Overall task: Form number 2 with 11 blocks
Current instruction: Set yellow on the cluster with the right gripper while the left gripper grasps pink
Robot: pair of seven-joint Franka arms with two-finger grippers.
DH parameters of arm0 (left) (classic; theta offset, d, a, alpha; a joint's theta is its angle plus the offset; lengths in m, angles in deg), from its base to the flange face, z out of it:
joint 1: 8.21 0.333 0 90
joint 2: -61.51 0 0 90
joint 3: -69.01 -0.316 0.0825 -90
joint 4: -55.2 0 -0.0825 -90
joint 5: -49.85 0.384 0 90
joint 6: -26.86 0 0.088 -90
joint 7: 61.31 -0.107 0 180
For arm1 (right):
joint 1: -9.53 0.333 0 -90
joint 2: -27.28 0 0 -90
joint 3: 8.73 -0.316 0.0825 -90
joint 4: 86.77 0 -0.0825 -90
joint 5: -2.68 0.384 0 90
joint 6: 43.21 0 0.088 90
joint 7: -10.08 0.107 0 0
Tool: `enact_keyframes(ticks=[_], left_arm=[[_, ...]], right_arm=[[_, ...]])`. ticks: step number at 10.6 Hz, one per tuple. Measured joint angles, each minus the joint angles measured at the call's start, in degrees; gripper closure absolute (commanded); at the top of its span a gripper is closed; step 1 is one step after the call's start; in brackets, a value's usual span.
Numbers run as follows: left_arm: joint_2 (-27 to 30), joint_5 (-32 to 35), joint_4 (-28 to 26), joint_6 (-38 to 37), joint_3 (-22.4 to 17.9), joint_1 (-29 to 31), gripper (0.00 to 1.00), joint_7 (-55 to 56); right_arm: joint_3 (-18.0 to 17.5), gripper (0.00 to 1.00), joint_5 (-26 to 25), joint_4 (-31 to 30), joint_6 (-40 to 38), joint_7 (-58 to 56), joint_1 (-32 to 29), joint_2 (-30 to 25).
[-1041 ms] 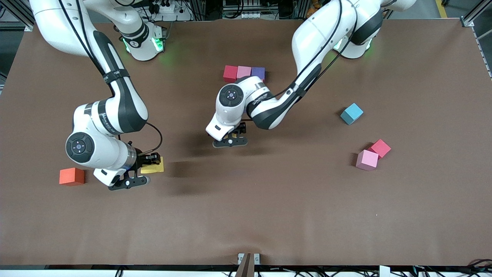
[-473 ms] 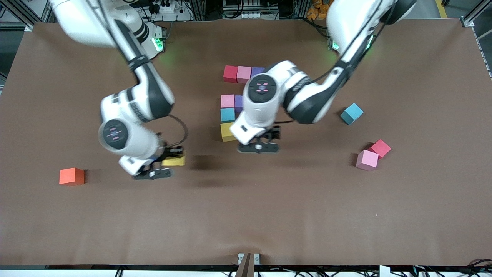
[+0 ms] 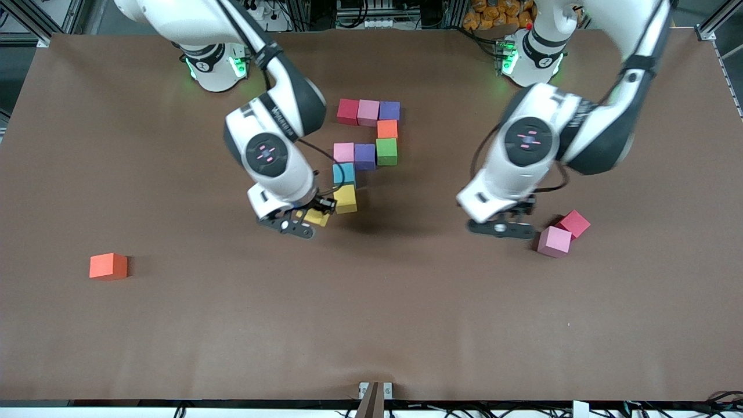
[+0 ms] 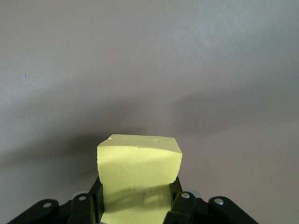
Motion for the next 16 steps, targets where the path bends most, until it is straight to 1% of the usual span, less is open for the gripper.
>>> enact_keyframes(ticks=[2,3,6,8,11,13,14,16], left_arm=[[2.7,0.0,-5.8,1.4,0.1,5.5,0.0,-4.9],[3.3,0.0,-8.1,3.6,0.0,8.0,0.0,-7.6],[2.4,0.0,-15.8,17.0,-0.2,16.1,0.0,-19.6],[-0.2,1.0,-16.0,21.0,-0.3,19.1,0.0,-24.3],[-3.0,1.4,-14.0,21.4,0.0,19.2,0.0,-22.9],[-7.5,1.5,-12.4,23.8,-0.1,19.1,0.0,-21.7],[-9.5,2.2,-11.8,25.1,-0.1,19.1,0.0,-21.7],[-11.4,4.9,-10.9,25.8,-0.1,19.2,0.0,-21.5]], right_arm=[[0.0,1.0,-0.2,0.0,0.1,9.8,2.8,0.0],[0.1,1.0,-0.2,0.0,0.4,14.6,4.2,0.3],[0.1,1.0,-0.8,0.0,5.6,28.8,8.1,2.9],[0.1,1.0,-0.9,0.5,8.0,34.6,9.7,5.7],[0.1,1.0,-0.9,2.0,9.8,43.6,10.9,8.8],[0.1,1.0,-0.9,2.3,10.1,48.9,11.0,9.6],[0.1,1.0,-0.9,2.3,10.2,51.1,11.2,10.0],[0.1,1.0,-0.9,2.3,11.5,55.1,12.0,11.3]])
